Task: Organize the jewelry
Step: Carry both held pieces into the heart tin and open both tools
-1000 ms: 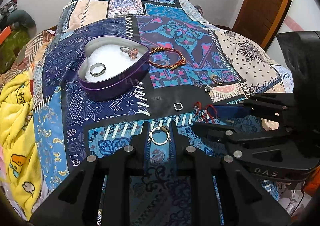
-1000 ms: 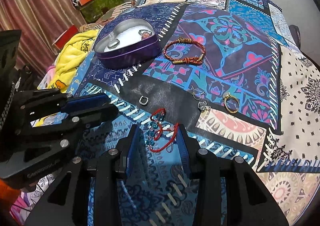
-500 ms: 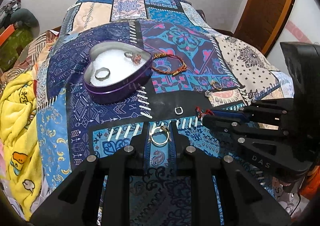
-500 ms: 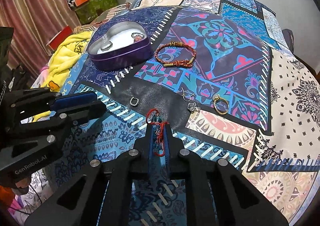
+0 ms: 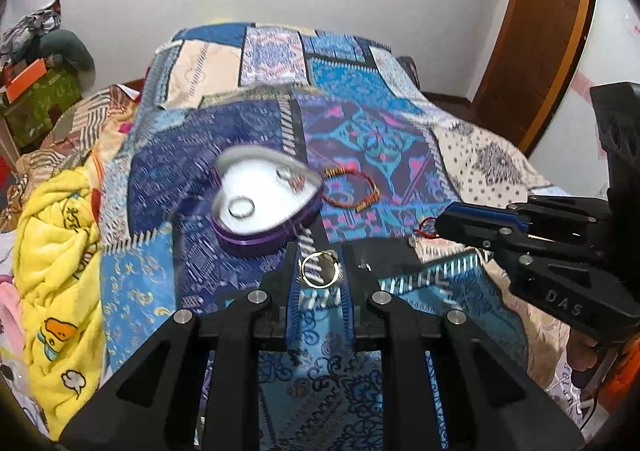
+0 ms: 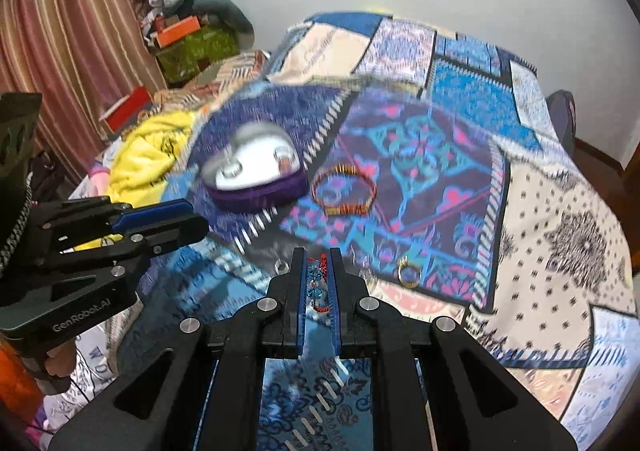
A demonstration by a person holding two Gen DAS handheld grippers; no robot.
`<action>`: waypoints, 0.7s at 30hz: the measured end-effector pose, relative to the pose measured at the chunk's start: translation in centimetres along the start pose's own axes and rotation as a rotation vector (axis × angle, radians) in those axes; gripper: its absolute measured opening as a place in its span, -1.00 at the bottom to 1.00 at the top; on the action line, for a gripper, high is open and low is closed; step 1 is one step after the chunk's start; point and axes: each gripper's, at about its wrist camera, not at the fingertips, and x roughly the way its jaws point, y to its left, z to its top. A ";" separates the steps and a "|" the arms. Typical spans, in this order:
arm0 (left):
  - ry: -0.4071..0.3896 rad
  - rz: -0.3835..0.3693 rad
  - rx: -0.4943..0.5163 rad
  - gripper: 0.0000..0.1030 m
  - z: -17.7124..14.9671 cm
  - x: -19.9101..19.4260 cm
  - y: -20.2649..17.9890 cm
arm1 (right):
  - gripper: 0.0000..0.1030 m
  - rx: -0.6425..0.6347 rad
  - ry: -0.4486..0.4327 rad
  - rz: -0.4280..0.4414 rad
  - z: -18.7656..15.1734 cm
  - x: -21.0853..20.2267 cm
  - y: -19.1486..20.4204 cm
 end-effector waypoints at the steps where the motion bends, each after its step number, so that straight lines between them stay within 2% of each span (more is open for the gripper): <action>1: -0.007 0.001 -0.001 -0.67 0.2 -0.2 0.1 | -0.84 -0.002 -0.011 0.000 0.3 -0.2 0.1; 13: -0.103 0.029 -0.027 -0.67 2.6 -1.8 2.4 | -0.84 -0.036 -0.112 0.035 3.8 -0.9 1.3; 21: -0.094 0.031 -0.042 -0.67 3.3 -0.2 4.3 | -0.83 -0.041 -0.111 0.077 5.9 1.3 1.7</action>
